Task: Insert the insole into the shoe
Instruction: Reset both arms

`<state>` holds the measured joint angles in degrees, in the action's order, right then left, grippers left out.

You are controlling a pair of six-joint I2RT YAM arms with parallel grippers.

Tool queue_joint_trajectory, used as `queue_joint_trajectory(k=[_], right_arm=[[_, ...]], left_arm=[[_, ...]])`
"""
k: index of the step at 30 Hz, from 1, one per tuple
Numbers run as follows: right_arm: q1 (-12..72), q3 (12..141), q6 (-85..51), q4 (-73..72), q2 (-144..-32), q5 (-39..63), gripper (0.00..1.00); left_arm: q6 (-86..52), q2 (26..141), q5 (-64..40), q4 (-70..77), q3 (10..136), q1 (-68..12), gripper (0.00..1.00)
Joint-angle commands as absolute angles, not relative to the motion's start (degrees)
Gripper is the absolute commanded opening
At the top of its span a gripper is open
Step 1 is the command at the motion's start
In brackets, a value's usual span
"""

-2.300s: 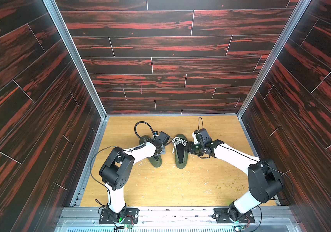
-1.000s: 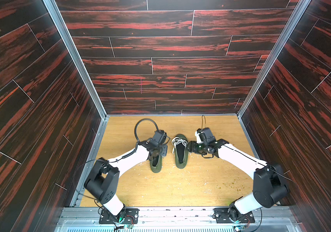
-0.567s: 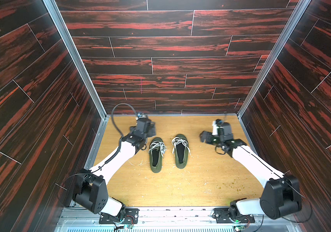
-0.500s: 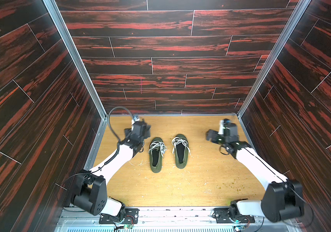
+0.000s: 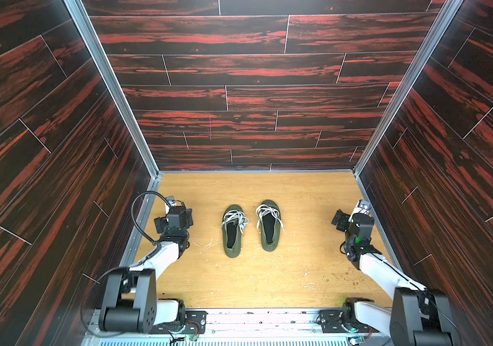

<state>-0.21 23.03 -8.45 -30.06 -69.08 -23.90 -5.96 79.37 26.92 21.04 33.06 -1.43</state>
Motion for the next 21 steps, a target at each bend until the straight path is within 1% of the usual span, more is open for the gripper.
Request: queue_joint_trajectory(k=[1, 4, 6, 7, 8, 9, 10, 11, 12, 13, 14, 15, 21], right_arm=[[-0.7, 17.5, -5.8, -48.6, -73.5, -19.7, 0.98], [-0.7, 13.3, -4.3, -65.9, -80.6, -18.6, 0.98], [-2.1, 12.2, -4.8, -71.9, -85.6, -13.8, 0.98], [-2.2, 11.6, -4.4, -76.9, -89.2, -13.1, 0.98], [-2.1, 11.4, -3.4, -81.3, -91.6, -12.3, 0.98], [-2.3, 12.5, -4.0, -73.4, -88.3, -10.8, 0.98], [-2.6, 13.5, -3.7, -71.8, -88.6, -9.6, 0.98], [-2.7, 14.3, -3.3, -73.8, -90.4, -8.9, 0.98], [-2.7, 16.3, -3.5, -67.8, -89.2, -9.2, 0.98], [-2.8, 17.7, -4.0, -64.8, -89.4, -9.4, 0.98], [-3.1, 17.0, -4.1, -67.2, -89.8, -9.3, 0.98], [-3.1, 17.4, -4.3, -65.1, -89.2, -9.5, 0.98], [-3.1, 17.1, -4.2, -66.6, -89.6, -9.6, 0.98]], left_arm=[[-6.7, 82.8, 23.9, 30.3, 31.1, -1.0, 1.00], [-6.9, 86.3, 23.1, 38.6, 28.0, -0.9, 1.00], [-7.2, 87.0, 22.3, 43.5, 25.8, -0.5, 1.00], [-7.1, 86.8, 21.1, 43.7, 25.1, -0.1, 1.00], [-6.7, 87.9, 20.1, 48.4, 23.5, 0.0, 1.00], [-6.0, 89.8, 19.5, 54.1, 22.2, 0.0, 1.00], [-5.6, 90.7, 19.8, 56.3, 22.1, 0.0, 1.00], [-5.8, 90.2, 19.5, 54.0, 22.3, 0.0, 1.00], [-6.3, 89.0, 19.2, 49.8, 23.3, 0.0, 1.00], [-6.5, 88.2, 18.6, 46.7, 24.2, 0.1, 1.00], [-6.5, 88.3, 18.2, 46.6, 24.3, 0.3, 1.00], [-6.6, 88.6, 18.4, 47.9, 24.1, 0.4, 1.00], [-6.4, 88.0, 18.2, 47.2, 24.0, 0.3, 1.00]])
